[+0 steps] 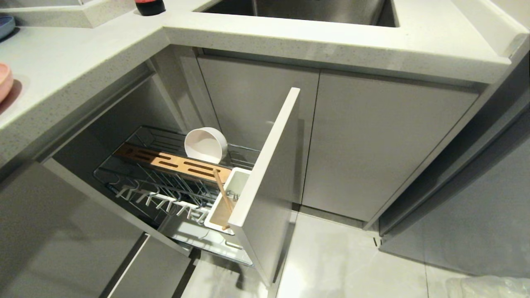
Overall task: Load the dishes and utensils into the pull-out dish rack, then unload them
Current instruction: Pick up the chopsticks and place it in the cupboard
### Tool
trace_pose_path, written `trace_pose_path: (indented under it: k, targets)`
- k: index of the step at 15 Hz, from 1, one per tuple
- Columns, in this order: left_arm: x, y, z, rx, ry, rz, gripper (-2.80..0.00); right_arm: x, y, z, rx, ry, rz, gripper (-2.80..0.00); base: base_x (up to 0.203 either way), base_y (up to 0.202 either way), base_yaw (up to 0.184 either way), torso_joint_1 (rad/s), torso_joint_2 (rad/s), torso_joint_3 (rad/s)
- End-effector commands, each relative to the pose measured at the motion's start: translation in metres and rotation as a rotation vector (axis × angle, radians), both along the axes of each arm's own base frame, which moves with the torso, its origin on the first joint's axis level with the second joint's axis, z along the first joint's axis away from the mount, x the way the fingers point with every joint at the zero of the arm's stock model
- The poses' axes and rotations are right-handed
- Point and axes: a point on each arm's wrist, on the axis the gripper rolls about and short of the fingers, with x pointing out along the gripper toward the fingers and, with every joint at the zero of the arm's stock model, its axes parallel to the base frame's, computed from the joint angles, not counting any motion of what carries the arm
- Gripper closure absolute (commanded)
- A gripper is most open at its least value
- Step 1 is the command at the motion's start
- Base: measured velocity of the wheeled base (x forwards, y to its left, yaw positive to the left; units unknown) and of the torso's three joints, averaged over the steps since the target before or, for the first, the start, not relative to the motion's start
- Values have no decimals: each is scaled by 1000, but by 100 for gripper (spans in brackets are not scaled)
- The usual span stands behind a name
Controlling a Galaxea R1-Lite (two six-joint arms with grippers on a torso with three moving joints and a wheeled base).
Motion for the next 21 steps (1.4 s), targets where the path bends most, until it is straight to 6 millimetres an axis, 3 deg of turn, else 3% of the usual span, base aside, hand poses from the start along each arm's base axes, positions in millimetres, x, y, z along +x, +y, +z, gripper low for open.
trace_pose_path:
  k: [1, 13, 14, 21]
  targets:
    - [13, 9, -2, -25, 15, -51, 0, 0, 0, 0, -1, 0, 1, 0, 0, 0, 0, 0, 0, 0]
    - [53, 37, -5, -52, 44, -142, 0, 0, 0, 0, -1, 0, 1, 0, 0, 0, 0, 0, 0, 0]
    - [56, 39, -7, -47, 56, -146, -280, 0, 0, 0, -1, 0, 1, 0, 0, 0, 0, 0, 0, 0]
    - [70, 48, -12, -67, 74, -202, -280, 0, 0, 0, -1, 0, 1, 0, 0, 0, 0, 0, 0, 0]
